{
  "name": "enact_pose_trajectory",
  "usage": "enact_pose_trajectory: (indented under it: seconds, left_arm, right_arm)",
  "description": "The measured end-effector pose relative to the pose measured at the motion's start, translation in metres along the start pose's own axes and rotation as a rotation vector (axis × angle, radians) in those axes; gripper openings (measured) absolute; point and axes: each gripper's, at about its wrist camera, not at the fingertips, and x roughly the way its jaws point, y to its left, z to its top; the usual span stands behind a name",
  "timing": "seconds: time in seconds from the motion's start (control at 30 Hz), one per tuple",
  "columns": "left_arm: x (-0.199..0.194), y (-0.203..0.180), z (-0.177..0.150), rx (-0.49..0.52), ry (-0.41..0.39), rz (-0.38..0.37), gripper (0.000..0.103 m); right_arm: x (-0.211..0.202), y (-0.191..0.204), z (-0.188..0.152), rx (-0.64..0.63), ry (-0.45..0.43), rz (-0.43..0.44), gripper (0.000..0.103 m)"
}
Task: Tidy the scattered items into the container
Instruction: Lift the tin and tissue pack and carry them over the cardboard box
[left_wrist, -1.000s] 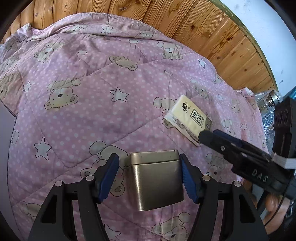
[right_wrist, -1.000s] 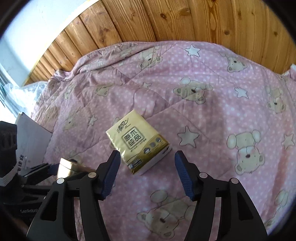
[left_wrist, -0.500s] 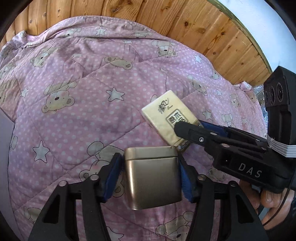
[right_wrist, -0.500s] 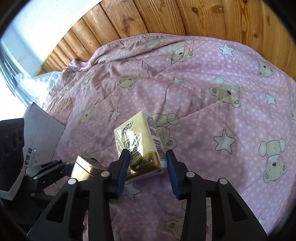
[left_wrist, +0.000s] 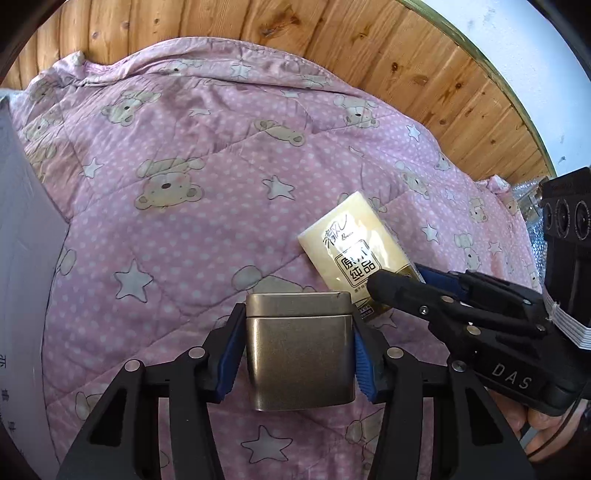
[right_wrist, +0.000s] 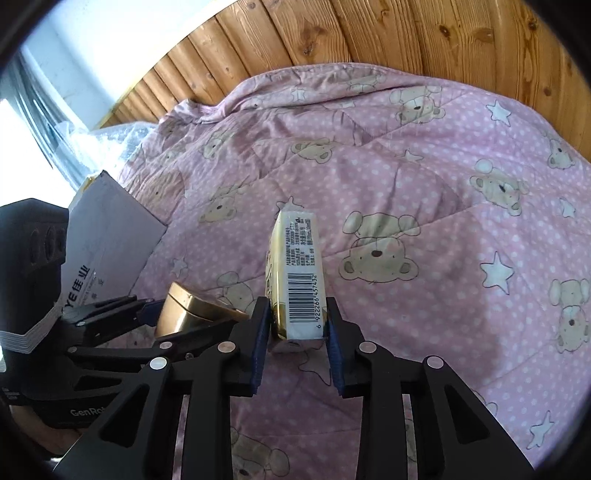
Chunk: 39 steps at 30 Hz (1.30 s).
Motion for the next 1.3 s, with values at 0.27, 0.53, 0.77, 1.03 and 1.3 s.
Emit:
enact_pose_trajectory:
  seconds: [0.27,0.53,0.77,1.03,1.3]
  left_arm:
    - [-0.007,0.009,-0.002,-0.011,-0.015,-0.017,0.052]
    - [-0.025,0.014,-0.004,-0.028,-0.034,-0.034,0.052]
    - [-0.055,0.007,-0.020,-0.017,-0.056,-0.053,0.052]
    - [-0.099,0.012,-0.044,-0.026,-0.088,-0.074,0.052]
    - [-0.141,0.019,-0.066,-0.036,-0.124,-0.088,0.052]
  right_arm:
    - [0.008,0.006,0.002,0.043,0.000,0.000,0.024]
    - [-0.013,0.021,-0.014,0.073,-0.017,-0.042,0.024]
    - [-0.036,0.047,-0.041,0.108,-0.028,-0.047,0.024]
    - [-0.066,0.085,-0.061,0.111,-0.058,-0.040,0.024]
    - [-0.092,0.125,-0.068,0.084,-0.082,-0.035,0.024]
